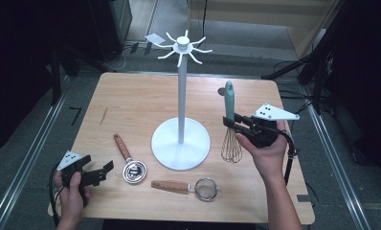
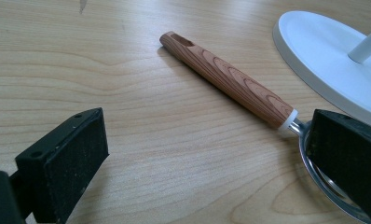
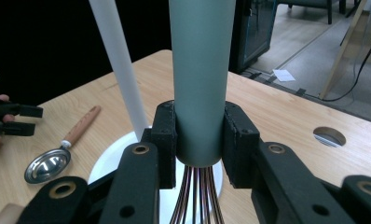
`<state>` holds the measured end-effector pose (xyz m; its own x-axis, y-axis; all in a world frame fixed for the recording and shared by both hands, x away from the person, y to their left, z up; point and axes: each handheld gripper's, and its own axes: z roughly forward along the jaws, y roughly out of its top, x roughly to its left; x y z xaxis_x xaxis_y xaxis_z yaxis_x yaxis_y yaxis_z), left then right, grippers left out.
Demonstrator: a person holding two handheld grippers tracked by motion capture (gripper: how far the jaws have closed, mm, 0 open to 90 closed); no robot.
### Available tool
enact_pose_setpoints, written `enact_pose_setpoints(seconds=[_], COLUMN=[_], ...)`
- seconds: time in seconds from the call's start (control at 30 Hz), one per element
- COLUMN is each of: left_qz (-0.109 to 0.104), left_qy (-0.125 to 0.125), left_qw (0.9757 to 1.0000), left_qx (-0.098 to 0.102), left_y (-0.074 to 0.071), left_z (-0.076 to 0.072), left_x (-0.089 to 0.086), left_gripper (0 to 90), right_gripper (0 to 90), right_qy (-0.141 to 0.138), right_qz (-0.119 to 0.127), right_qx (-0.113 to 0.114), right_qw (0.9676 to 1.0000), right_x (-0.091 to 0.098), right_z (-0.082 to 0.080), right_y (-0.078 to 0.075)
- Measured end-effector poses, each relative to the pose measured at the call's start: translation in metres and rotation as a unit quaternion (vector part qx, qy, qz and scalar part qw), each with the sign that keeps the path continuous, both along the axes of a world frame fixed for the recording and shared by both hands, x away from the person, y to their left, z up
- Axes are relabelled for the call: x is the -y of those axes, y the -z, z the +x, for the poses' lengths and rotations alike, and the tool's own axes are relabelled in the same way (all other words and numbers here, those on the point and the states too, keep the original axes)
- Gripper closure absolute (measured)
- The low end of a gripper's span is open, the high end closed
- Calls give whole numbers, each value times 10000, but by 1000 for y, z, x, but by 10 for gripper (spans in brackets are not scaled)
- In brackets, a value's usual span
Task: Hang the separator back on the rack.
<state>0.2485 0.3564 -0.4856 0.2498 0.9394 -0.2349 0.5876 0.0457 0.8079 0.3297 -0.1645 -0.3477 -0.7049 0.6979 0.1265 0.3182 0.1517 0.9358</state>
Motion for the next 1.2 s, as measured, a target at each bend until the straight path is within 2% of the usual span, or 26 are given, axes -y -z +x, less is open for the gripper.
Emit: enact_pose_setpoints(seconds=[0.53, 0.67, 0.73, 0.87, 0.93, 1.07, 1.2], left_qz=[4, 11, 13, 26, 35, 54, 56], left_qy=[14, 15, 16, 8, -8, -2, -2], left_qw=[10000, 10000, 10000, 10000, 10000, 10000, 10000], left_qx=[2, 2, 3, 20, 24, 29, 31], left_y=[0, 0, 0, 0, 0, 0, 0], left_z=[0, 0, 0, 0, 0, 0, 0], left_x=[0, 0, 0, 0, 0, 1, 1], left_gripper=[0, 0, 0, 0, 0, 0, 0], right_gripper=[711, 711, 711, 711, 711, 711, 711], right_qy=[-95, -149, -88, -124, -128, -250, -309], right_qz=[153, 259, 208, 301, 266, 368, 319], right_qx=[316, 380, 491, 594, 657, 672, 713], right_qw=[9993, 9988, 9985, 9977, 9974, 9967, 9965], right_x=[-17, -20, -21, -23, -25, -29, -33], right_z=[-12, -15, -17, -20, -21, -22, -23], right_y=[-22, -27, -30, -35, -37, -41, -45])
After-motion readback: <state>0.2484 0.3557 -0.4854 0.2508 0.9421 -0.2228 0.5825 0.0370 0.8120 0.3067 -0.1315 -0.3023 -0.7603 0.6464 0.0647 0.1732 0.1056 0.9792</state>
